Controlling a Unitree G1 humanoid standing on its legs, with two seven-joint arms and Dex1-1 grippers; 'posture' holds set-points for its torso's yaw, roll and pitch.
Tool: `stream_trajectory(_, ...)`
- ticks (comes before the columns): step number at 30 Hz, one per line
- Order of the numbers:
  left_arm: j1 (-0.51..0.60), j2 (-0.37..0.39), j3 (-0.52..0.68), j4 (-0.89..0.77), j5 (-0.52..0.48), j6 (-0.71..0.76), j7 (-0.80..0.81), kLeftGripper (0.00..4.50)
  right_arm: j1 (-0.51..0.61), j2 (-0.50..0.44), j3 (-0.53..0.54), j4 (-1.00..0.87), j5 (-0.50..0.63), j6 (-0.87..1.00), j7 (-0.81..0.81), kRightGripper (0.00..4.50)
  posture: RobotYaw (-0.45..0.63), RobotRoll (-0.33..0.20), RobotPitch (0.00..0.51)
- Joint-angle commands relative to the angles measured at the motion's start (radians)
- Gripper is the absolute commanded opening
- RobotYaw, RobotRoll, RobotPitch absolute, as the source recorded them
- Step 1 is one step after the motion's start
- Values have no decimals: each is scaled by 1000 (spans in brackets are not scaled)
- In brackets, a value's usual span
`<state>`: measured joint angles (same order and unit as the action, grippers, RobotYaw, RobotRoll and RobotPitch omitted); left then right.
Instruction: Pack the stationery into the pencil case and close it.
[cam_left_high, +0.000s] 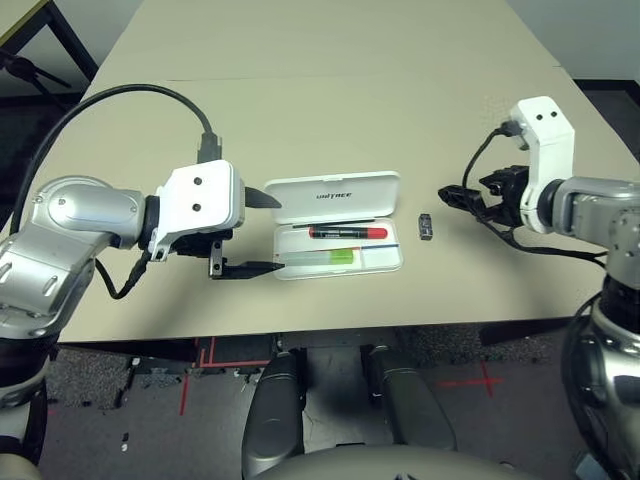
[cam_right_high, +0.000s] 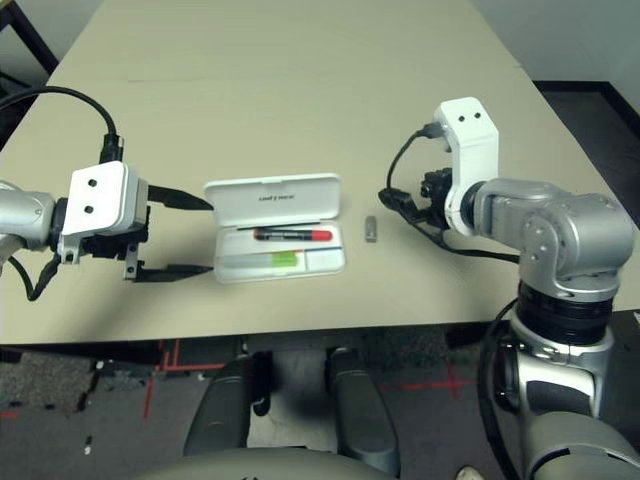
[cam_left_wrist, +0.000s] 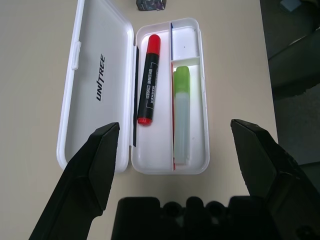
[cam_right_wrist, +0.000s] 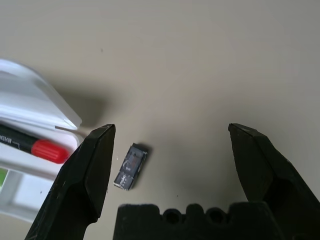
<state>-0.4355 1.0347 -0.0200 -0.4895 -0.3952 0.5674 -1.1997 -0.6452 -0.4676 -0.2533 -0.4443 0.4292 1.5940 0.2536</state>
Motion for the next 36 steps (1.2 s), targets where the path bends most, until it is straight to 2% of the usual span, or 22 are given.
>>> stream_trajectory(1, 5, 0, -22, 10, 17, -20, 6, 4476, 18, 40, -16, -30, 27, 20, -65, 4500, -82, 0, 191)
stream_trajectory(10, 7, -4, -28, -5, 18, -17, 22, 4476, 83, 145, 35, -58, 63, 20, -172, 4500, -58, 0, 188)
stream_trajectory(25, 32, 9, -14, -47, 2, 9, 42, 4476, 187, 188, 140, 25, -30, -20, -179, 4500, -28, 0, 193)
stream_trajectory(36, 30, 12, -15, -55, -2, 23, 46, 4476, 181, 199, 177, 95, -71, -90, -152, 4500, -25, 0, 192)
